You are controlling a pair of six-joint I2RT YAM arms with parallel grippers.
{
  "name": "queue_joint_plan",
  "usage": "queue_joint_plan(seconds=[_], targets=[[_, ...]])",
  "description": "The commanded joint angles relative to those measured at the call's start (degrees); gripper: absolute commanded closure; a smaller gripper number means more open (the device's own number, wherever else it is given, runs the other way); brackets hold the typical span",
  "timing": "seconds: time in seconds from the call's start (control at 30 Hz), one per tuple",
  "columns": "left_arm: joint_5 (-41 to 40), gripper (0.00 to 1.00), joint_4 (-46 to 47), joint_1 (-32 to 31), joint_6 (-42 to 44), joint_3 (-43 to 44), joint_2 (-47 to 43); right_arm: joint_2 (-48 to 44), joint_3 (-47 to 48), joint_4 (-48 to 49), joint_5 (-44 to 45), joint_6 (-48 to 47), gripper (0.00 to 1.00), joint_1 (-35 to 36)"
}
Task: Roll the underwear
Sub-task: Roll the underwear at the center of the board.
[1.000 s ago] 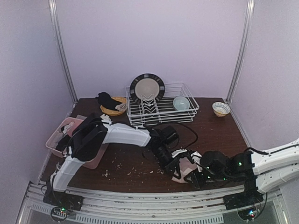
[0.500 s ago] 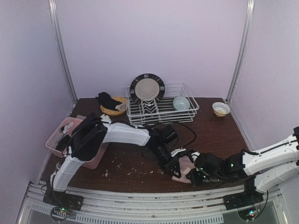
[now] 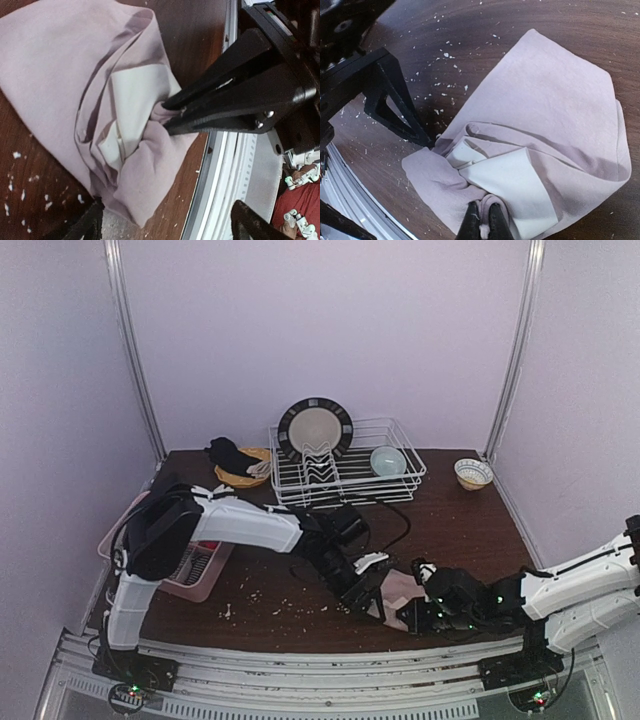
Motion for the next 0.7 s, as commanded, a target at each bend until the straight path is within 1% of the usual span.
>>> queue_joint_plan(seconds=[0.0, 0.03, 0.1, 0.17, 0.23, 0.3, 0.33, 0.37, 0.43, 0.53, 0.67], targets=[[-10.1, 0.08, 5.6, 0.5, -1.0, -7.0, -4.6, 2.6, -4.5, -3.9, -3.7, 3.9, 1.00, -1.5], [-12.1, 0.03, 8.0, 0.5, -0.9, -9.0, -6.9, 2.7, -4.7, -3.5, -4.4, 4.3, 1.00, -2.0], [-17.9, 0.02, 12.9, 0.4, -0.1, -13.7, -10.5, 2.4, -5.1, -3.1, -5.8, 4.8, 1.00, -2.8], [-24.7, 0.02, 17.8, -0.4, 2.4, -17.6, -13.8, 1.6, -5.6, -3.1, -6.9, 5.2, 1.00, -3.7], [-32.0, 0.02, 26.2, -2.5, 8.3, -22.8, -17.3, 0.4, -6.3, -3.1, -8.2, 5.7, 1.00, -5.0], [-36.2, 0.02, 38.8, -5.7, 17.7, -30.5, -20.0, -0.9, -7.0, -3.6, -9.6, 6.0, 1.00, -6.3], [-36.5, 0.03, 44.3, -7.5, 25.9, -33.0, -20.5, -1.6, -7.4, -3.9, -10.3, 6.1, 1.00, -7.0], [-35.8, 0.02, 48.0, -8.9, 31.8, -34.5, -20.3, -2.4, -7.7, -4.3, -10.8, 6.3, 1.00, -7.4], [-32.9, 0.02, 49.6, -10.5, 41.3, -34.2, -18.5, -3.9, -8.1, -5.2, -11.9, 6.4, 1.00, -8.3], [-31.0, 0.04, 49.4, -11.0, 48.4, -31.5, -15.0, -5.6, -8.4, -6.5, -13.0, 6.5, 1.00, -9.2], [-30.2, 0.08, 50.0, -11.0, 52.0, -28.6, -12.5, -7.5, -8.9, -8.4, -13.4, 6.7, 1.00, -9.6]])
